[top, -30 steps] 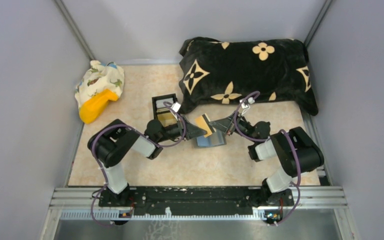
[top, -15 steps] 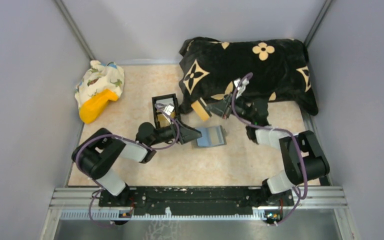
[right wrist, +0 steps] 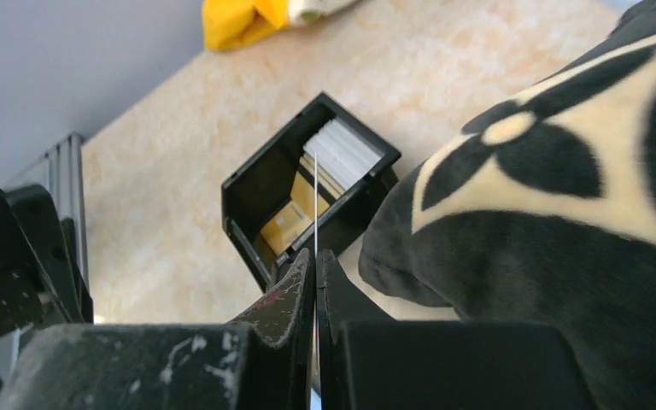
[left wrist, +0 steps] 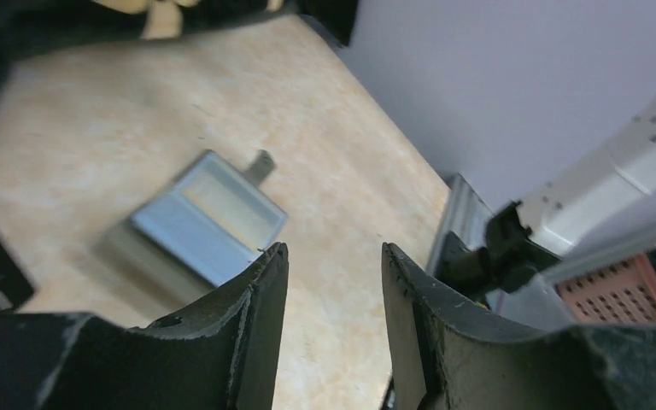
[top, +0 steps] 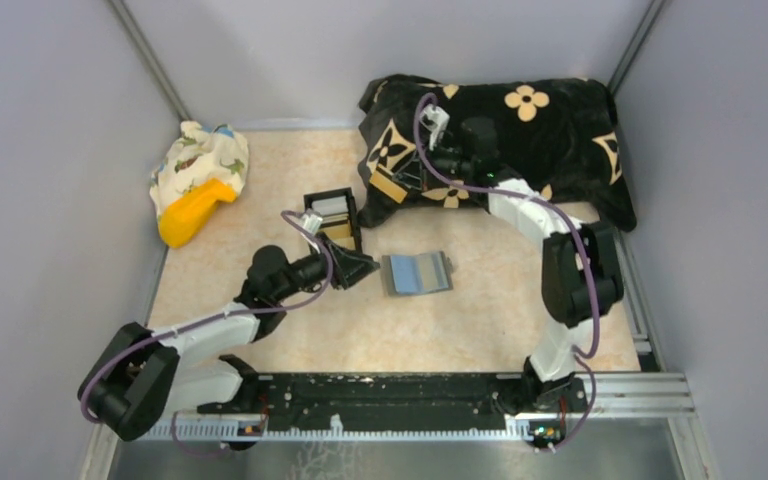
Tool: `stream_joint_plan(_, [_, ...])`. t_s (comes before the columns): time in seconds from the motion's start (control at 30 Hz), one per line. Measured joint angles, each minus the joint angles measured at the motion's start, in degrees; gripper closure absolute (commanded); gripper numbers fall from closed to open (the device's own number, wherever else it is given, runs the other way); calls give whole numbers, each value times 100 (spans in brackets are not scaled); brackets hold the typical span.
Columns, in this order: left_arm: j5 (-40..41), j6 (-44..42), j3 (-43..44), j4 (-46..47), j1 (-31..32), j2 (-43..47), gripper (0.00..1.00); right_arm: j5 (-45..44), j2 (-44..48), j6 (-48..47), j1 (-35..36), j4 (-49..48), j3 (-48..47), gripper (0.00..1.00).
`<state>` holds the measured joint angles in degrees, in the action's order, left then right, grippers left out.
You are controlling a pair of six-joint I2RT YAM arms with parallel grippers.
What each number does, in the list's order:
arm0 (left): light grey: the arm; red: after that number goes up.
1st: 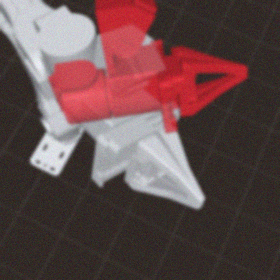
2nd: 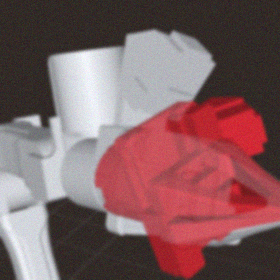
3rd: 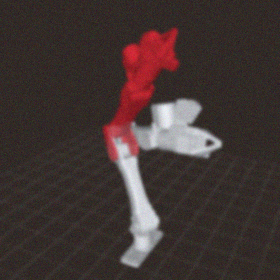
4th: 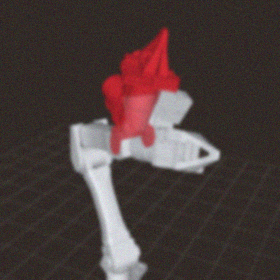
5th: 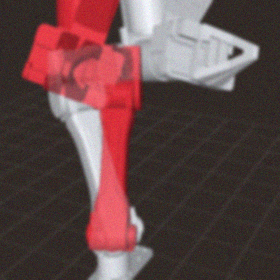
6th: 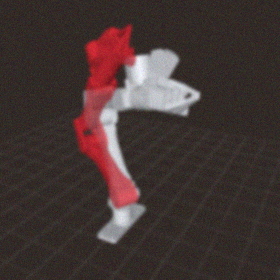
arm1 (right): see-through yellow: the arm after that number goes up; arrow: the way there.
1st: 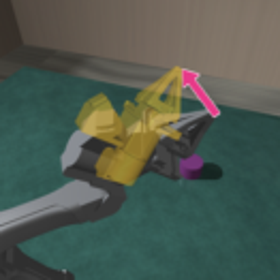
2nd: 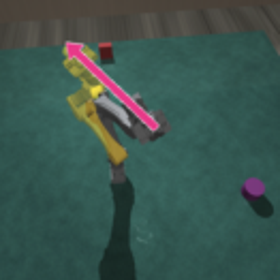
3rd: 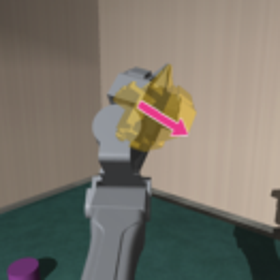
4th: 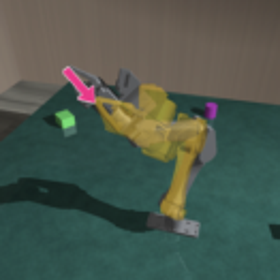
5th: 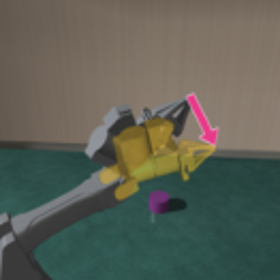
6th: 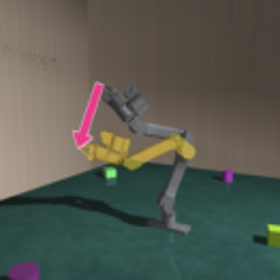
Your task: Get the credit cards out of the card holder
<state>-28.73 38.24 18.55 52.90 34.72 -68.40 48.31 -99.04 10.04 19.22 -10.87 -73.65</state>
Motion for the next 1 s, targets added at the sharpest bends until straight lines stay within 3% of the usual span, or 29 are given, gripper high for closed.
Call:
stream_joint_plan(0.13, [780, -315, 76, -1047, -188, 527, 50, -144, -496, -684, 426, 955, -588, 100])
stream_joint_plan(0.3, [1661, -511, 393, -2000, -352, 817, 40, -326, -828, -1047, 903, 1436, -955, 100])
stream_joint_plan(0.47, [2448, -796, 1113, -2935, -374, 444, 31, -570, -667, -852, 1012, 922, -573, 100])
stream_joint_plan(0.63, [2682, -1091, 1906, -3700, -365, -509, 31, -1241, -28, -411, 852, 319, 127, 100])
stream_joint_plan(0.8, [3038, -1552, 2146, -4050, -192, -1049, 33, -1718, 894, 402, 240, -632, 850, 100])
stream_joint_plan(1.0, [3486, -2094, 2369, -4153, -131, -1488, 33, -1991, 1438, 673, -68, -1019, 1113, 100])
